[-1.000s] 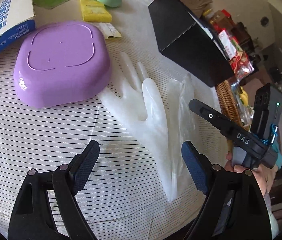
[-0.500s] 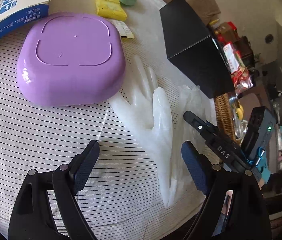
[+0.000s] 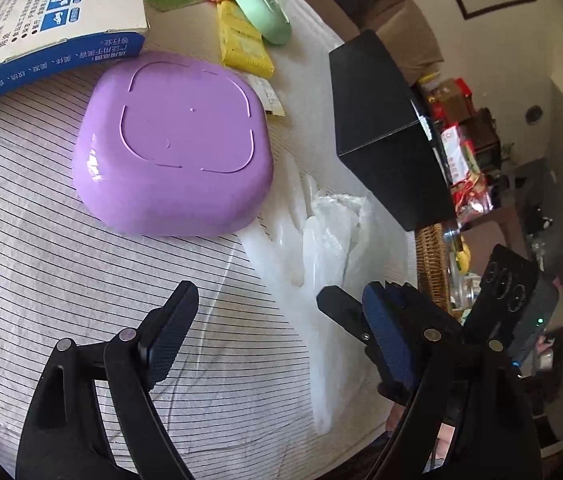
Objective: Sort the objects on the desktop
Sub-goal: 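Grasp the clear plastic glove bag with the left gripper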
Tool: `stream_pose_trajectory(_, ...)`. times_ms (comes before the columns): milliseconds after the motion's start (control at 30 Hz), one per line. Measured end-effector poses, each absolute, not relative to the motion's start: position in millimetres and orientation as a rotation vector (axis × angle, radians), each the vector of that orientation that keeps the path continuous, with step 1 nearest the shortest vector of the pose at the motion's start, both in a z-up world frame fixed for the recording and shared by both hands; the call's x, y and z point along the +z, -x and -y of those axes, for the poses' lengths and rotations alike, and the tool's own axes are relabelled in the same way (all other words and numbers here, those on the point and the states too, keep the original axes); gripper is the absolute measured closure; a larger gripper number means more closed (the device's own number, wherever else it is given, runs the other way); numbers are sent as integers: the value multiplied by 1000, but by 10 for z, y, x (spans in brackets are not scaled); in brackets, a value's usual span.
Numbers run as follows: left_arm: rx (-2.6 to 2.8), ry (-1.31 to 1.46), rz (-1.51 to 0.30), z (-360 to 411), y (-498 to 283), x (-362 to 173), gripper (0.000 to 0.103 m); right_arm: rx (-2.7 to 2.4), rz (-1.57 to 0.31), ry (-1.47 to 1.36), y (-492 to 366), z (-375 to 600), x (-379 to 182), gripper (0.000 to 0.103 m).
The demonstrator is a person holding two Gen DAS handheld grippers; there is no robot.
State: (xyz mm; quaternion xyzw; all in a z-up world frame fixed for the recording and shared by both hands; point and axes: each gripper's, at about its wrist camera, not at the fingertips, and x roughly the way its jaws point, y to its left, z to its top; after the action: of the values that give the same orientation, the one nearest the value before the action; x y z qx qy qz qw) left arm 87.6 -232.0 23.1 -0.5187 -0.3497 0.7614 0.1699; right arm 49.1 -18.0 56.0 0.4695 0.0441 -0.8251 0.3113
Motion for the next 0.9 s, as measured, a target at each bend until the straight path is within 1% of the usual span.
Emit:
stream_pose_trajectory(67,2162,1475,977,2289,-867,224,20,-2214,-108,-1228,-523,163,576,45)
stream_pose_trajectory(167,2134,1482,951,2203,-841,205,20,-2284,-65,-1138,-640,-12,801,45)
stream_pose_trajectory(233,2117,1488,939,2144,-836,194,20,-2327,-48,-1081,-745,-189,995,40)
stream_pose_trajectory(300,2107,1487,930,2092,-827,189,20,-2353,-10,-1031,-853,-383,1158,31)
stream_pose_trajectory(400,2088,1479,936,2032,-827,199,20,-2383,39,-1028,-949,-643,1273,31)
stream_pose_trajectory(500,2074,1487,937,1968,-832,177,20,-2385,93,-1088,-1032,-827,1167,31)
stream_pose_trajectory(700,2067,1512,916,1815,-832,119,19,-2367,126,-1209,-1159,-852,744,31)
stream_pose_trajectory(800,2080,1509,880,1746,-833,124,19,-2385,22,-1227,-1156,-698,686,31)
stream_pose_trajectory(900,2093,1501,843,1674,-815,137,18,-2383,-33,-1283,-1162,-604,518,31)
